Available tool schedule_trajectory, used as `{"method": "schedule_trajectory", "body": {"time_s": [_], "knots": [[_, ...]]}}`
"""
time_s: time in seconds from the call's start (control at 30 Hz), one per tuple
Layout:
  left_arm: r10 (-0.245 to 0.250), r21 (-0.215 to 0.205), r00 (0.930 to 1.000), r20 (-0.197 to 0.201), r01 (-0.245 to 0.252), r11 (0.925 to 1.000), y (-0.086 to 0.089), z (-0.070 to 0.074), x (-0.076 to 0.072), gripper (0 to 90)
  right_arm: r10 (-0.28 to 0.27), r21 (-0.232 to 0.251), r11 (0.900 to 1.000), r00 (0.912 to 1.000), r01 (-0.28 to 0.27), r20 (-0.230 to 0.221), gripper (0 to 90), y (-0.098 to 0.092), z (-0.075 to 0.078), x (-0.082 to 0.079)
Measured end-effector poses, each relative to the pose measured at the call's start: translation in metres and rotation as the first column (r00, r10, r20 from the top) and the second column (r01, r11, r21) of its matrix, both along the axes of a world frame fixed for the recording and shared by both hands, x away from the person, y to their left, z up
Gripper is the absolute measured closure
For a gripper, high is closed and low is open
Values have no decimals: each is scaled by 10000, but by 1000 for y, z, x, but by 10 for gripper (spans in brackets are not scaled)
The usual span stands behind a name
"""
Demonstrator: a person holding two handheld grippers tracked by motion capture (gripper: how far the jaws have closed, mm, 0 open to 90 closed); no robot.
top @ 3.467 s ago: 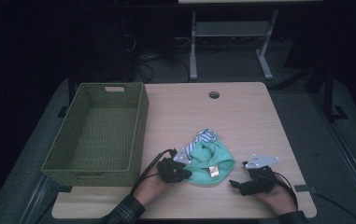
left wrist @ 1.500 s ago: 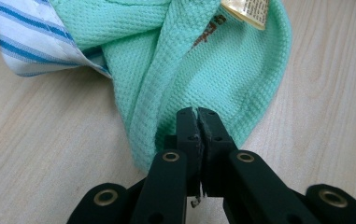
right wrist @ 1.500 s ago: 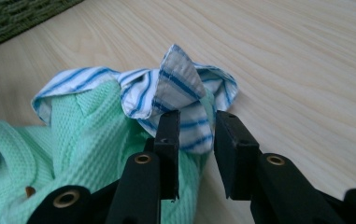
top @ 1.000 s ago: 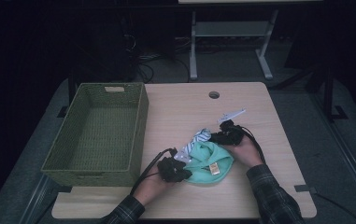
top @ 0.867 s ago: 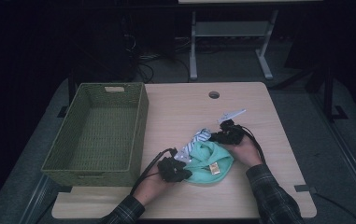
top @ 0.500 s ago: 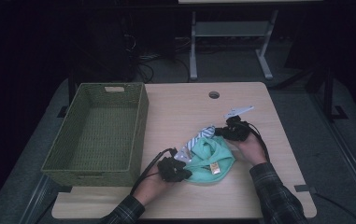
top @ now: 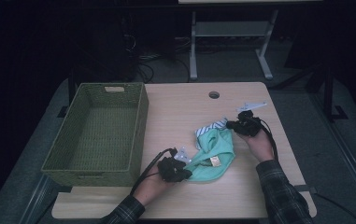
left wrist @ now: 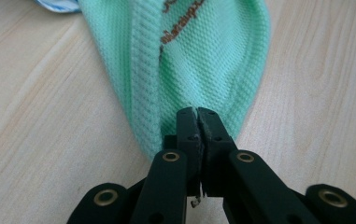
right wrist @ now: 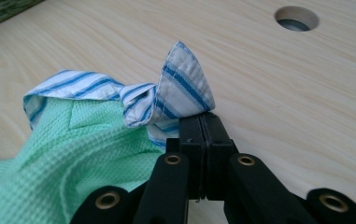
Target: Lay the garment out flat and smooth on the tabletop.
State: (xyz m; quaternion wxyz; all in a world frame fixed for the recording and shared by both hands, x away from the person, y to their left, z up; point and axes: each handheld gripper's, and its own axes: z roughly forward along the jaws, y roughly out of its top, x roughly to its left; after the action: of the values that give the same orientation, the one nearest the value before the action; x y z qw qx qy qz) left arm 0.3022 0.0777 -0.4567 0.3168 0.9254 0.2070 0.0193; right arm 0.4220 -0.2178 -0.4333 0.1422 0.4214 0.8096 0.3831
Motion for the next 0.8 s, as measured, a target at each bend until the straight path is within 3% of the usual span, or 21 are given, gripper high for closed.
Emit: {"method": "schedule_trajectory", "body": {"time_s": [0.23,0.43,0.6,0.7,0.8], "knots": [[61,-43,10000,-12,-61,10000,0,0,-1,879,-693,-378,9969,9973,683,-240,888,-9,-11,8],[-56,11,10000,-62,56,10000,1,0,1,880,-759,-351,9966,9957,741,-533,887,-12,-21,11],[-76,-3,10000,-12,76,10000,1,0,1,879,-581,-77,9983,9969,578,-539,875,-10,-20,7],[-83,5,10000,-31,83,10000,1,0,1,873,-535,272,9981,9980,545,-349,763,-10,-14,2],[-60,-87,10000,-72,60,9999,1,0,1,864,-460,502,9976,9986,473,-267,755,-13,-6,-2]]}}
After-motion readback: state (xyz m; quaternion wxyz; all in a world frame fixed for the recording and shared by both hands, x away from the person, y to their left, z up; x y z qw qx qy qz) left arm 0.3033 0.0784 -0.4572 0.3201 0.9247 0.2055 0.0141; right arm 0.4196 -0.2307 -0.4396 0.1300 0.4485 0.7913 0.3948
